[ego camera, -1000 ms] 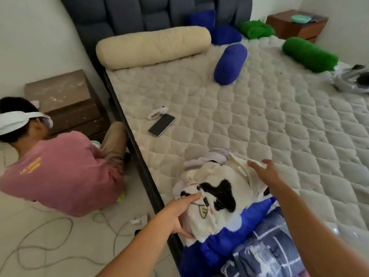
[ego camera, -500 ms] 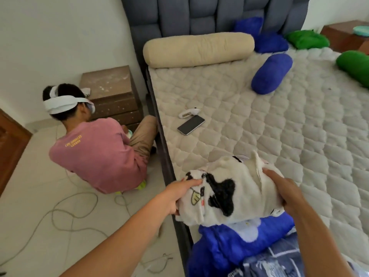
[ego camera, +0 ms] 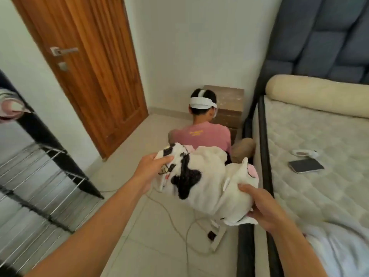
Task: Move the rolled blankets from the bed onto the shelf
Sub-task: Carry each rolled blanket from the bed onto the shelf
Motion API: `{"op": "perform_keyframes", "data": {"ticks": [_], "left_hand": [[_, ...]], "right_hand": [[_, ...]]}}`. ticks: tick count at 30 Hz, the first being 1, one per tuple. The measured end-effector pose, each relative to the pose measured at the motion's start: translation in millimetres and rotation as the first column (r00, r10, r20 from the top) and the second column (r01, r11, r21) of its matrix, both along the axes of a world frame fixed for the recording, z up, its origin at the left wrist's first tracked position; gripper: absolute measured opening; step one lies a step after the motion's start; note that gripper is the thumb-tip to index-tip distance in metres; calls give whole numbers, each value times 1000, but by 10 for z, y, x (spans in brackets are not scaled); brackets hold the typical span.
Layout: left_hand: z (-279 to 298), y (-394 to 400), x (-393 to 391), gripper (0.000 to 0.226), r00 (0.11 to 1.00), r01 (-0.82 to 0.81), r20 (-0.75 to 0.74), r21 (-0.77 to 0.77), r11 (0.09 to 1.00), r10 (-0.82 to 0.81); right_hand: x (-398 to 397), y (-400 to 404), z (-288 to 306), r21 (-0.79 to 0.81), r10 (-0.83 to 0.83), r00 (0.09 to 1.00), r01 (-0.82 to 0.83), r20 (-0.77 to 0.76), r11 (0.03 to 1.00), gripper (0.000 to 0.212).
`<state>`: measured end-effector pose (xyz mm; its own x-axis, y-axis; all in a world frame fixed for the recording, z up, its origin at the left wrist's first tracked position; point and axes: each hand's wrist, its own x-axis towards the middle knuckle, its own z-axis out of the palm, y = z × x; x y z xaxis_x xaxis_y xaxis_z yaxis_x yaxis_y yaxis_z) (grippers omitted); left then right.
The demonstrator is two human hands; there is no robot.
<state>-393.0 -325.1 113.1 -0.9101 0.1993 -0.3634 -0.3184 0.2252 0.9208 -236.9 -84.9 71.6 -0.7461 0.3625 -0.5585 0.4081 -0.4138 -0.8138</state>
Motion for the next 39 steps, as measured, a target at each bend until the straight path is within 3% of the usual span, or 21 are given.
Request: {"op": "perform_keyframes", "data": {"ticks": [4,8,13,16,23,28,34,39], "left_hand": [[203,-1416,-171,19,959,-271,-82,5,963,270],[307,-2628,-228,27,830,-549,-111,16,836,547],[445,-3791,-266,23,679,-723,-155,31,691,717],[531,-4382,-384,21,616,-771,-252,5,637,747],[701,-5330,-1197,58,496,-856,-421,-90,510,759],[805,-5806,-1867,49,471,-881,-461,-198,430,752],[977,-6389,-2418,37,345,-938,-504,-156,310,792],[1139,-6776,-2823,35,320,-946,-548,-136,295,773]], "right_hand": [[-650,-1295,5,-69,236,969,-240,-67,968,36],[-1070,-2570,9,-108,381,916,-394,-128,913,38],[-1447,-3784,46,-163,506,830,-547,-235,821,38],[-1743,-4388,47,-195,559,777,-620,-290,760,40],[-2589,-5568,59,-135,689,582,-797,-432,588,52],[-3221,-6129,180,-133,743,466,-876,-480,464,49],[-3771,-6694,349,-182,731,479,-874,-487,451,43],[-4074,-7165,482,-213,697,515,-852,-499,478,46]]}}
